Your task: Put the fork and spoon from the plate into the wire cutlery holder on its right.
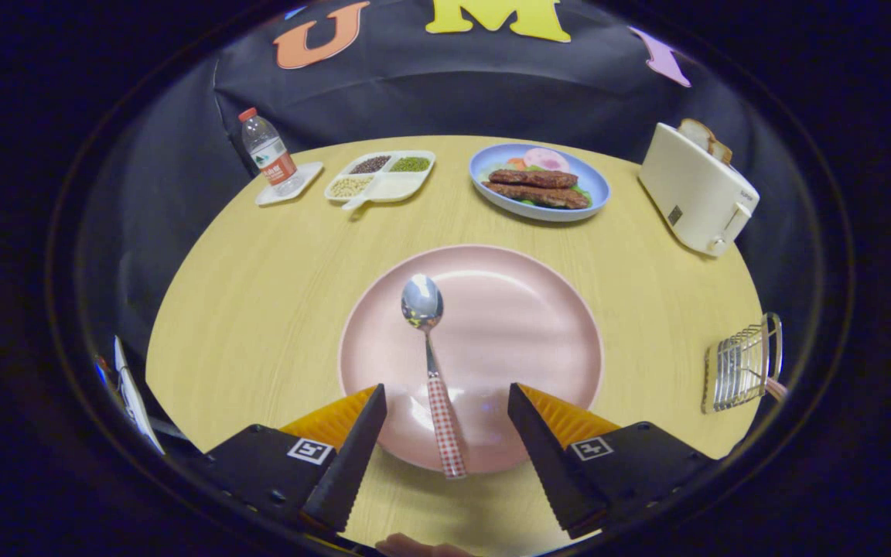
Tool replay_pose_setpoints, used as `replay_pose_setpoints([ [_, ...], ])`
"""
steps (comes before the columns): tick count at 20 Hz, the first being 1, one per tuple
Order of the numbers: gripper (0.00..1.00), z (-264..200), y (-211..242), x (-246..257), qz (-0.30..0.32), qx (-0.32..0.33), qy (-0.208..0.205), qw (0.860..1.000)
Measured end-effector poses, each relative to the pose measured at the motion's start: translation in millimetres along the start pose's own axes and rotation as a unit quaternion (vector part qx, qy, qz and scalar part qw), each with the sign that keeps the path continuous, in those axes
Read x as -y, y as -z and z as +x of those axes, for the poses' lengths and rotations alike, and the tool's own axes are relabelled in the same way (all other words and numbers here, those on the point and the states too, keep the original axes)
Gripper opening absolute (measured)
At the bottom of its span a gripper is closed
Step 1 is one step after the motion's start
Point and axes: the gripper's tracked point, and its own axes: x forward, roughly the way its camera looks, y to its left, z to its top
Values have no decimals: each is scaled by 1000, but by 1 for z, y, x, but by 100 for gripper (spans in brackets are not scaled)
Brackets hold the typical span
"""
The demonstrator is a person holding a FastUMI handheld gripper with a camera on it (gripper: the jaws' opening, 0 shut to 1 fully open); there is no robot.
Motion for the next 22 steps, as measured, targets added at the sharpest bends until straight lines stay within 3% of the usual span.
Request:
replay_pose_setpoints([
  [5,74,19,-1,-6,7,-5,9,1000],
  [10,43,23,1,-3,17,-13,26,999],
  [12,25,24,5,-3,39,-25,27,999],
  [16,23,21,6,-4,48,-36,34,998],
  [17,12,23,8,-5,47,-40,34,997],
  [18,12,23,7,-6,50,-41,31,997],
  [19,6,19,8,-7,52,-46,29,997],
  [22,6,10,5,-10,51,-40,19,998],
])
